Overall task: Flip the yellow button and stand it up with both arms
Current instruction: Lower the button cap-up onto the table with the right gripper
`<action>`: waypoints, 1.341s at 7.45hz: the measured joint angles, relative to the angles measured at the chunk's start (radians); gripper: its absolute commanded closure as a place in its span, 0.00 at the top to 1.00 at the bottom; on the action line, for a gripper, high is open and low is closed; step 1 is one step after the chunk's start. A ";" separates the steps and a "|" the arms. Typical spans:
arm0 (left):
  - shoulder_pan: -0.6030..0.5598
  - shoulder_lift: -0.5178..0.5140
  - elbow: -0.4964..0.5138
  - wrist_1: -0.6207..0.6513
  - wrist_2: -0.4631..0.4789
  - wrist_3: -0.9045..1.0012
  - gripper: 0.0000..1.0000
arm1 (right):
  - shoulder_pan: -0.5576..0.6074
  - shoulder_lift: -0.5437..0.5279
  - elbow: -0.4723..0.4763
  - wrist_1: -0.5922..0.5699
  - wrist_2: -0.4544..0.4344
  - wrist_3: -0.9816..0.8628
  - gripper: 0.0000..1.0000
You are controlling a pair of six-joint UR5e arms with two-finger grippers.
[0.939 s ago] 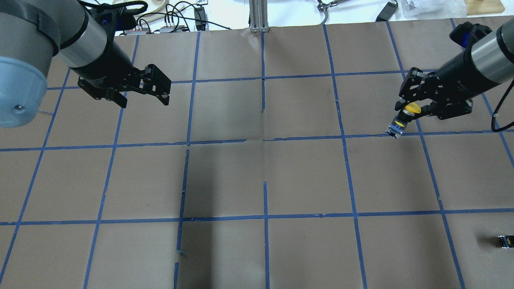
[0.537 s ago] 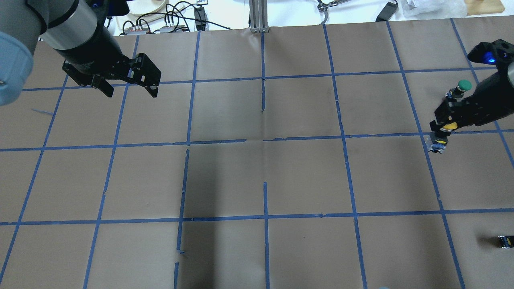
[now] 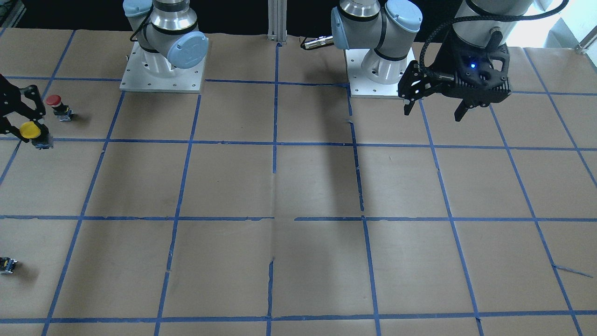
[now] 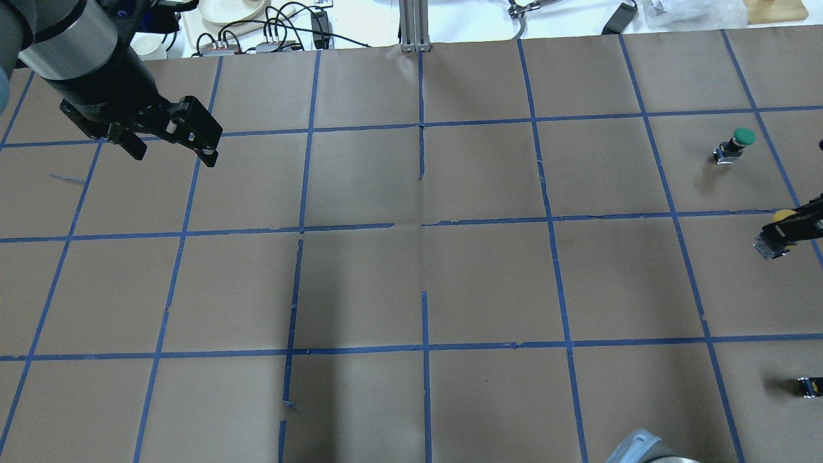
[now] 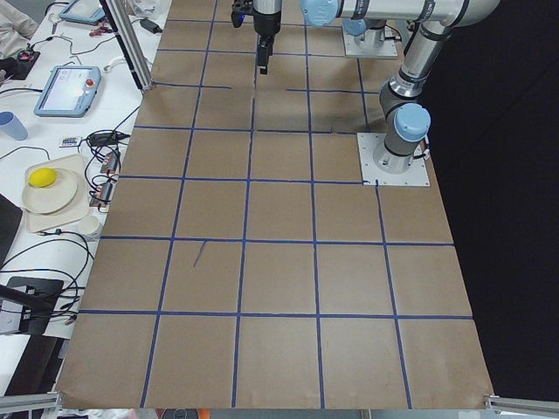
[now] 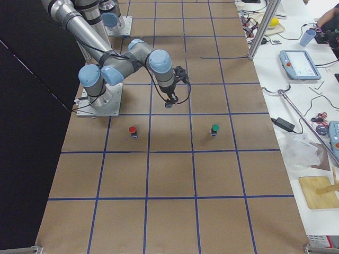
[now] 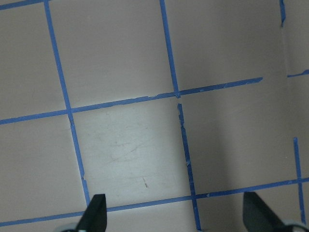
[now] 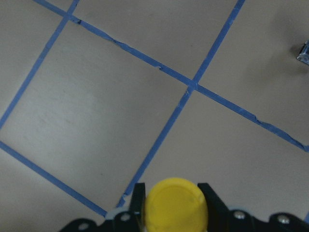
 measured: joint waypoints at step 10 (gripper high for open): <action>0.000 -0.017 0.008 0.008 0.005 -0.056 0.99 | -0.218 0.305 -0.042 -0.069 0.216 -0.727 0.04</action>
